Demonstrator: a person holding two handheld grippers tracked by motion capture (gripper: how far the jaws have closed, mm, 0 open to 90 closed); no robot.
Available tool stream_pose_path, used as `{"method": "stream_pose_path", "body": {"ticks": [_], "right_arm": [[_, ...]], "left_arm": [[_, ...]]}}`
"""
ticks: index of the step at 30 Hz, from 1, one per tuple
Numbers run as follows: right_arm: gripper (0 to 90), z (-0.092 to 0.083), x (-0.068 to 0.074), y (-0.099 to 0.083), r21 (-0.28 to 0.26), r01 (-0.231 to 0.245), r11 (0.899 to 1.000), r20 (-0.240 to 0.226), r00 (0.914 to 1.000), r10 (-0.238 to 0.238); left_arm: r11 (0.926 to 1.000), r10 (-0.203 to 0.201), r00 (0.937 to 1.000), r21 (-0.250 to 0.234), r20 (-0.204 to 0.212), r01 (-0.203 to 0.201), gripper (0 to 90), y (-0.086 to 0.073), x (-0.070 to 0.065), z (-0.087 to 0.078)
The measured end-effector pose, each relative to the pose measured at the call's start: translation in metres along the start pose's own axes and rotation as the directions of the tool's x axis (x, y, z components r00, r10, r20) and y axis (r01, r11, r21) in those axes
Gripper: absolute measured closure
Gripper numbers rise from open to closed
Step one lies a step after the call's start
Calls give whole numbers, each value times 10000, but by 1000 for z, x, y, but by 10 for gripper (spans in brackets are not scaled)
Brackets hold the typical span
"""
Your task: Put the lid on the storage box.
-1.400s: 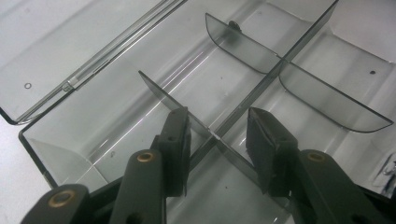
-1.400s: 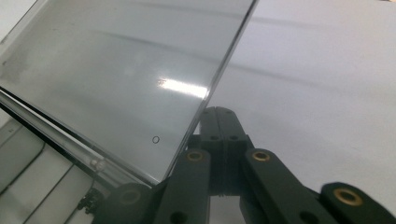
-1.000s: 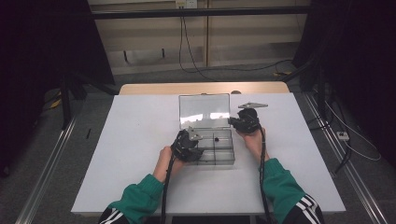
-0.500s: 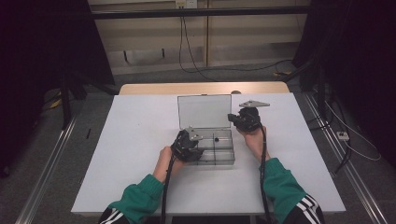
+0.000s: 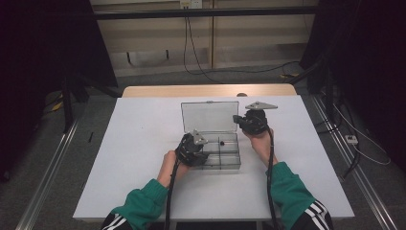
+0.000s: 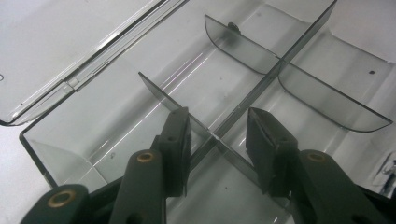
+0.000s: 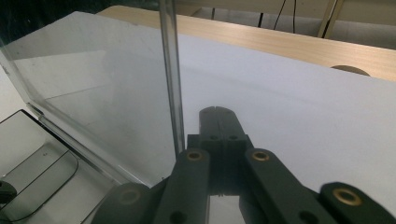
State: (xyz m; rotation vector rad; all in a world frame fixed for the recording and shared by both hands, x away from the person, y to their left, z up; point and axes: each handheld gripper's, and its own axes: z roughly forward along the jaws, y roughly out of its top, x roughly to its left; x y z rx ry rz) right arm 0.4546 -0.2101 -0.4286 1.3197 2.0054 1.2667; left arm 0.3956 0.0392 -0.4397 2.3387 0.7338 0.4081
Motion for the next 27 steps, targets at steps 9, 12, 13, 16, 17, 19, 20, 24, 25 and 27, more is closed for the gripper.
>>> {"method": "stream_pose_path", "body": {"ticks": [9,12,13,16,17,19,20,24,25,27], "right_arm": [[900,-3,4,3,-146,101,9998,-102,9999,-102],[900,-4,4,3,-107,122,9999,-90,9999,-123],[900,-4,4,3,-110,139,9998,-96,9999,-141],[900,-4,4,3,-115,128,9999,-96,9999,-129],[900,-4,4,3,-111,131,9999,-100,9999,-132],[900,-4,4,3,-103,148,9998,-105,9998,-149],[900,-4,4,3,-99,145,9998,-104,9998,-146],[900,-4,4,3,-96,158,9998,-96,9998,-159],[900,-4,4,3,-97,161,9998,-94,9998,-162],[900,-4,4,3,-104,170,9998,-89,9998,-171]], "left_arm": [[10000,-41,10000,-77,13,41,602,0,0,0],[9999,-67,10000,-143,-11,67,551,0,3,0],[9997,-199,9998,-150,-12,199,490,-1,5,0],[9985,-353,9993,-427,-116,348,327,4,10,-6],[9971,-434,9989,-626,-173,423,270,6,13,-11],[9933,-514,9979,-1058,-382,471,149,11,17,-22],[9909,-619,9966,-1230,-546,549,104,14,20,-28],[9745,-1148,9914,-2011,-635,1000,17,19,37,-48],[9689,-1366,9886,-2165,-634,1200,2,19,41,-51],[9585,-1682,9837,-2437,-643,1479,1,20,50,-56]]}}
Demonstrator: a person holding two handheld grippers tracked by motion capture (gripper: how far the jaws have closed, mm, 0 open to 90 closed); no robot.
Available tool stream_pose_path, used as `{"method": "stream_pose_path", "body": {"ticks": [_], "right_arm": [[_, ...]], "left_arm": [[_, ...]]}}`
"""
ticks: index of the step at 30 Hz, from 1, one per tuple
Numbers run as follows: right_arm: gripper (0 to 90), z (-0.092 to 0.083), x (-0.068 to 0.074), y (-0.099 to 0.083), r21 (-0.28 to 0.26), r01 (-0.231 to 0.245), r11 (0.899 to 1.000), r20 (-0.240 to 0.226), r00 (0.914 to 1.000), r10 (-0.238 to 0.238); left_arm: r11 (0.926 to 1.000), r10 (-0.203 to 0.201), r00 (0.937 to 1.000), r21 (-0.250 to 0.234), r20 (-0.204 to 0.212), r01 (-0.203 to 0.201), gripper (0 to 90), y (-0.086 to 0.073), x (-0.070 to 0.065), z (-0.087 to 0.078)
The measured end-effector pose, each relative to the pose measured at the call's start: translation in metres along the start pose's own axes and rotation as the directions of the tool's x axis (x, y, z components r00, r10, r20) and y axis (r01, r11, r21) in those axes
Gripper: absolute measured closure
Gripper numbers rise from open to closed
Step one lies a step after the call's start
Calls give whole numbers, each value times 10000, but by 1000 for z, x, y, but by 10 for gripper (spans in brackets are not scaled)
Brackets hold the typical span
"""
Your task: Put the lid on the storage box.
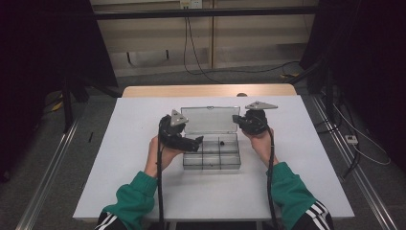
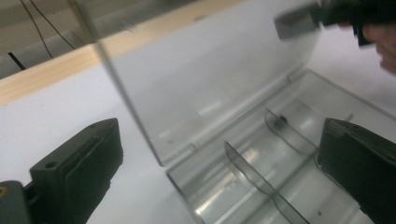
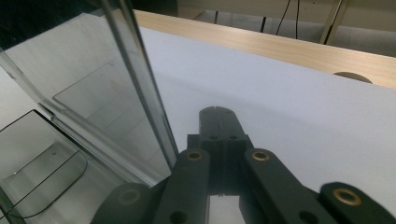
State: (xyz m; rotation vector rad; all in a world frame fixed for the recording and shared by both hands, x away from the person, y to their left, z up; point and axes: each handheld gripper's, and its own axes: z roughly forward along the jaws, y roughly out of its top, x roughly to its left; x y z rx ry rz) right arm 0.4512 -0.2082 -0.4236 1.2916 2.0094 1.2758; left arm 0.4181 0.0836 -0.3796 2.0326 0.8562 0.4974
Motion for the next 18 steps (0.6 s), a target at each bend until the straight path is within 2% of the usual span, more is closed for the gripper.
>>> {"method": "stream_pose_path", "body": {"ticks": [2,4,5,8,12,13,14,18], "right_arm": [[900,0,0,0,1,-34,10000,-8,10000,34],[900,0,0,0,5,-38,10000,-6,10000,38],[900,0,0,0,8,-31,10000,0,10000,31],[900,0,0,0,29,-34,10000,22,10000,34],[900,-1,1,0,71,22,10000,65,10000,-23],[900,-1,1,0,84,49,10000,96,9999,-50],[900,-1,1,0,106,74,9999,105,9999,-76],[900,-4,2,0,111,147,9998,162,9998,-149]], "left_arm": [[9994,-268,9996,-242,-41,267,0,3,7,-1],[9980,-413,9991,-479,-9,412,26,5,12,-2],[9975,-451,9989,-557,-120,444,45,6,13,-1],[9964,-513,9985,-691,-207,497,251,6,15,1],[9954,-589,9974,-783,-422,555,441,4,15,4],[9957,-572,9971,-753,-503,533,512,3,15,4],[9949,-639,9961,-825,-606,588,552,3,15,3],[9938,-742,9957,-874,-552,692,680,1,18,1]]}}
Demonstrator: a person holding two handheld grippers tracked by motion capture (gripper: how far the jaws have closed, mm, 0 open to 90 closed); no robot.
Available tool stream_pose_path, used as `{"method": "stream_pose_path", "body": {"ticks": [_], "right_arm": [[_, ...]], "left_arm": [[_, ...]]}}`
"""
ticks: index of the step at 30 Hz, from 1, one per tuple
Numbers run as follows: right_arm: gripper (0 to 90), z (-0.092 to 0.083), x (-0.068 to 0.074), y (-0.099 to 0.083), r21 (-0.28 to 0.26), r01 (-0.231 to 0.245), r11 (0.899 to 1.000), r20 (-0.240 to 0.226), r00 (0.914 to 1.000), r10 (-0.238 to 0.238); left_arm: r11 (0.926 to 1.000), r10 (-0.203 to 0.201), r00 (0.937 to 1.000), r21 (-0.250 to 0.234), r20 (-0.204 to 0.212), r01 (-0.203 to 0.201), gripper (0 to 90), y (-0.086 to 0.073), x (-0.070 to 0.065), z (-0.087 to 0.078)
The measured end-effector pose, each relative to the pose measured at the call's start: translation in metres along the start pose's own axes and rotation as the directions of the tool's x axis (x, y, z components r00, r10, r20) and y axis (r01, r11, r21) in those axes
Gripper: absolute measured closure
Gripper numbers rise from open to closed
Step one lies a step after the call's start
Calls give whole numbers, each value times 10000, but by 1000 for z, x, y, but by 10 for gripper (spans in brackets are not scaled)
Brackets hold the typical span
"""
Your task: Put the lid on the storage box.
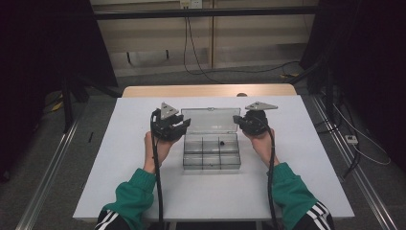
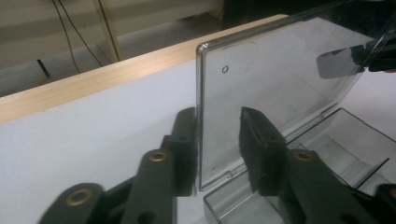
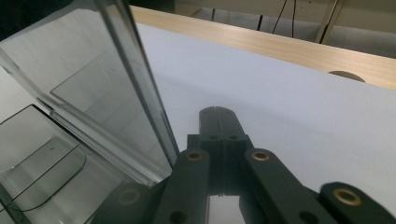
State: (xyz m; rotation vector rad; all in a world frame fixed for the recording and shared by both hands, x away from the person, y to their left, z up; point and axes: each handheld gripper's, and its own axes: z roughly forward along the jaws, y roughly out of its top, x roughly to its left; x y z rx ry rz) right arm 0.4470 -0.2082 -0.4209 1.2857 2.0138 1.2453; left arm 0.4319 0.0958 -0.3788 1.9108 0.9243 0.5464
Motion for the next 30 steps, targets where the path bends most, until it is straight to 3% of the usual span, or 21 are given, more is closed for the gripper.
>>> {"method": "stream_pose_path", "body": {"ticks": [9,18,30], "right_arm": [[900,-24,1,2,286,190,9994,317,9993,-199],[864,-54,7,0,522,257,9983,89,9996,-262],[768,-52,18,5,359,468,9983,-195,9987,-461]], "left_arm": [[9998,-51,10000,-168,-8,51,769,-3,3,-2],[9996,-36,10000,-291,56,37,776,-5,3,-4],[9994,188,9998,-283,121,-184,774,-8,1,-8]]}}
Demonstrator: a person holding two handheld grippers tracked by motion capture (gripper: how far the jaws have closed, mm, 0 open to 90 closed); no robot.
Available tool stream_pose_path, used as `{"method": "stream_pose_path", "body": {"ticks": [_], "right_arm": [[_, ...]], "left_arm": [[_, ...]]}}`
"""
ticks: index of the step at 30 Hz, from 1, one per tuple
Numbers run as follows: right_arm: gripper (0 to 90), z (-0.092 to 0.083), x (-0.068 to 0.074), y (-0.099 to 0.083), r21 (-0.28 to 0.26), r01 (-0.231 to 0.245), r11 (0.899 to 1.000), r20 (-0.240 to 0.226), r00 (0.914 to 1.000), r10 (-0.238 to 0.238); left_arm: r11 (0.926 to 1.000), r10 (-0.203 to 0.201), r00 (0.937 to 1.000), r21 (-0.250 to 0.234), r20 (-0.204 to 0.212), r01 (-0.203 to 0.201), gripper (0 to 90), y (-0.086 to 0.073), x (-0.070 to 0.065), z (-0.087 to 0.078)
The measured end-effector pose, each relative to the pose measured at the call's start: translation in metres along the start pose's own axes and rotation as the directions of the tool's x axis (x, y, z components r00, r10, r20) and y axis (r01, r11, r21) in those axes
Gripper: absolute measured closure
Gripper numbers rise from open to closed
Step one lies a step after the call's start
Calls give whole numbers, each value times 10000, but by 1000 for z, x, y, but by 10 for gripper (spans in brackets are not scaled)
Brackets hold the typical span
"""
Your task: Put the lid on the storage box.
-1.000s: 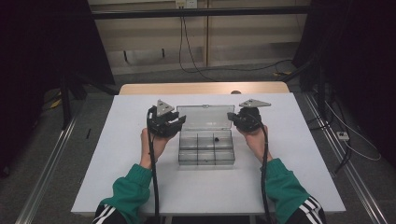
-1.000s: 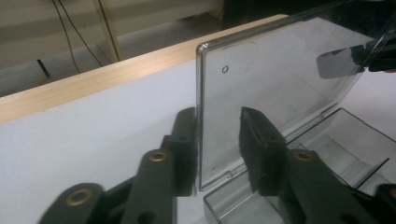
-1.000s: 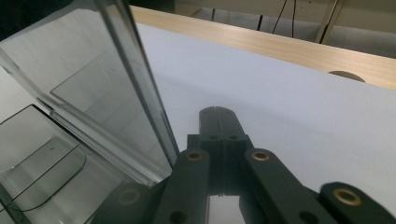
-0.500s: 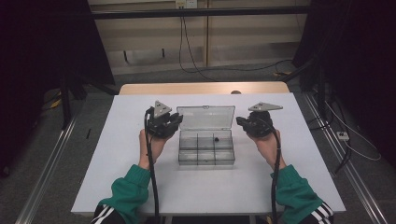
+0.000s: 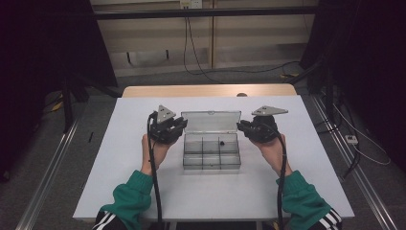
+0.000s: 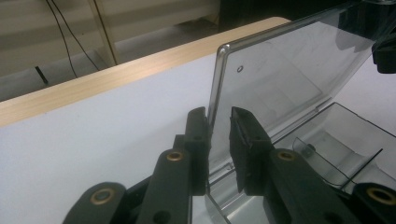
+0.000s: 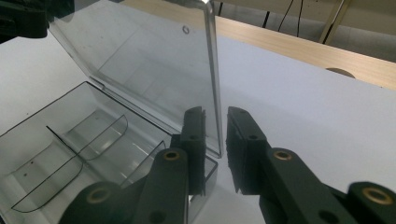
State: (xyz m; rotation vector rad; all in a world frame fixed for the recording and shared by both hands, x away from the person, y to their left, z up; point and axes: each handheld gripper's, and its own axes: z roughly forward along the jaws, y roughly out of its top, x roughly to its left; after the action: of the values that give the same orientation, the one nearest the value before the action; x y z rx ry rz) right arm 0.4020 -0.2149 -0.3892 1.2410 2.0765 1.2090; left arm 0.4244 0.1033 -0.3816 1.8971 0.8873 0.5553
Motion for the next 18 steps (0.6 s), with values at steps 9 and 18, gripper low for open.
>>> {"method": "stream_pose_path", "body": {"ticks": [9,18], "right_arm": [[771,-2,4,2,-123,62,9999,-109,9999,-63],[777,-4,7,1,-81,161,9998,-156,9997,-162]], "left_arm": [[9998,205,9996,-34,176,-204,773,-4,-1,-4],[9990,447,9984,74,339,-450,774,-8,-2,-9]]}}
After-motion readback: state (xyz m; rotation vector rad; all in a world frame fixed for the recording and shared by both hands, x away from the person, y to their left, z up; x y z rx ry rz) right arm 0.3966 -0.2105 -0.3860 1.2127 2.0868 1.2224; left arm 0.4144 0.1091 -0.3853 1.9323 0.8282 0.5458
